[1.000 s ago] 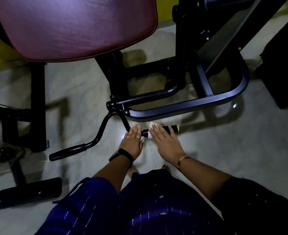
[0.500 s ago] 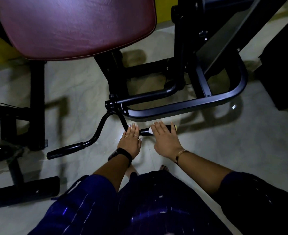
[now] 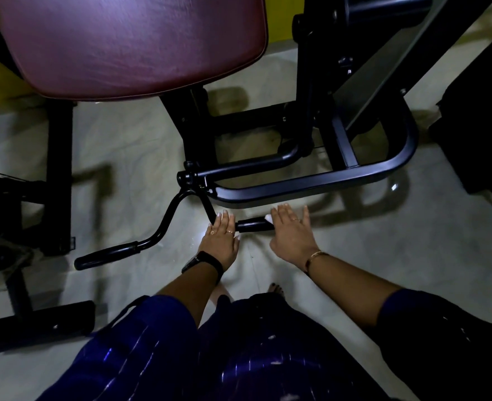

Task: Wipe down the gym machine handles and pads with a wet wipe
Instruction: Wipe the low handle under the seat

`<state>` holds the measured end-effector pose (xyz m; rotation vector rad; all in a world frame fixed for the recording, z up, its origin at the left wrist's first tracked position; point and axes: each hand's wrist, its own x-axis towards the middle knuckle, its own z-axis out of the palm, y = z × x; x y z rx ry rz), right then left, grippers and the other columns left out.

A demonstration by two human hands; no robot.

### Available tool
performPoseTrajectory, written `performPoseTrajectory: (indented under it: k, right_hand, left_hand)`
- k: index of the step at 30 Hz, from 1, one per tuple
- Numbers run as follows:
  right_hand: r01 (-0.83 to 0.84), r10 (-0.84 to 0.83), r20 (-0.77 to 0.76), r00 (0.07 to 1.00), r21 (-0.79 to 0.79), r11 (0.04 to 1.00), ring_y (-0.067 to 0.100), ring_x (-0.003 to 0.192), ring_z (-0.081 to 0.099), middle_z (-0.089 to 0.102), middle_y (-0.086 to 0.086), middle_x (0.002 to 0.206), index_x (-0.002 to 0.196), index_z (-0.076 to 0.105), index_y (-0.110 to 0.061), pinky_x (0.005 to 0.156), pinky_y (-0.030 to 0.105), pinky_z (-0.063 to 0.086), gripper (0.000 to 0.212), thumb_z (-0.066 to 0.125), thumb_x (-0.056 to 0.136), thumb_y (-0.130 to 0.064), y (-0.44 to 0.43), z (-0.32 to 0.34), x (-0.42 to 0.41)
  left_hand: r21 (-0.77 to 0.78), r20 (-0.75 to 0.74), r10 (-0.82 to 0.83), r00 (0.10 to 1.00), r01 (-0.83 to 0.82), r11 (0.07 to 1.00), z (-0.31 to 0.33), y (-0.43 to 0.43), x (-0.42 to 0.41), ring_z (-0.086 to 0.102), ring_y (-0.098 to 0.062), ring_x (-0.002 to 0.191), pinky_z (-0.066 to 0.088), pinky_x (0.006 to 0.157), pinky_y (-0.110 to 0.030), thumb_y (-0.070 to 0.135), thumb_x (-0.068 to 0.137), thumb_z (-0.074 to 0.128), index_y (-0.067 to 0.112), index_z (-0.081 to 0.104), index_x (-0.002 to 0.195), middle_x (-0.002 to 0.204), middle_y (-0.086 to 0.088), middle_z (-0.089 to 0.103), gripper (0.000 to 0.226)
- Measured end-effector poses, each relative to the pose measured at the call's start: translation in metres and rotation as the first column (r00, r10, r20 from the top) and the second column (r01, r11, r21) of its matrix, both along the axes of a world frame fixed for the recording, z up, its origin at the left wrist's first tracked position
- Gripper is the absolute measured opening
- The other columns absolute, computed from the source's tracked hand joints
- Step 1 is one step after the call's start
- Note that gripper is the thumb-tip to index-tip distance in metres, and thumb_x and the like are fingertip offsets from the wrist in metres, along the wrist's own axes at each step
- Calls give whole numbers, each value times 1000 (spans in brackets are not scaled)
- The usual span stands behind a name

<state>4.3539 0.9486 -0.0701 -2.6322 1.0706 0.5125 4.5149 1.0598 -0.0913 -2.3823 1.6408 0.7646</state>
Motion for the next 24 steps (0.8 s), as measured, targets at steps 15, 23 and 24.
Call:
performPoseTrajectory:
  k: [15, 23, 24]
  right_hand:
    - [171, -168, 94, 981, -32, 985, 26, 113, 55, 64, 9, 114, 114, 62, -11, 115, 50, 9, 55, 29, 98, -51, -2, -1, 21]
    - [-10, -25, 256, 966, 135, 991, 16, 137, 35, 46, 0, 143, 140, 44, -20, 115, 49, 7, 61, 19, 95, -52, 5, -11, 4]
    - [18, -52, 261, 964, 133, 991, 16, 137, 36, 47, 0, 144, 141, 43, -20, 115, 49, 7, 62, 18, 94, -52, 0, -11, -4]
  left_hand:
    - [-25, 0, -17, 1000, 17, 1000, -3, 2, 2, -2, -25, 151, 8, 122, -37, 33, 106, 23, 7, 1, 155, 164, -12, 2, 60]
    - [-8, 4, -38, 999, 38, 999, -1, 2, 4, -1, -23, 151, 7, 121, -36, 35, 106, 23, 8, -1, 155, 164, -10, 1, 61]
    - [-6, 0, -41, 999, 41, 999, 0, 2, 4, -1, -23, 151, 6, 121, -37, 35, 106, 23, 8, -1, 155, 164, -10, 1, 61]
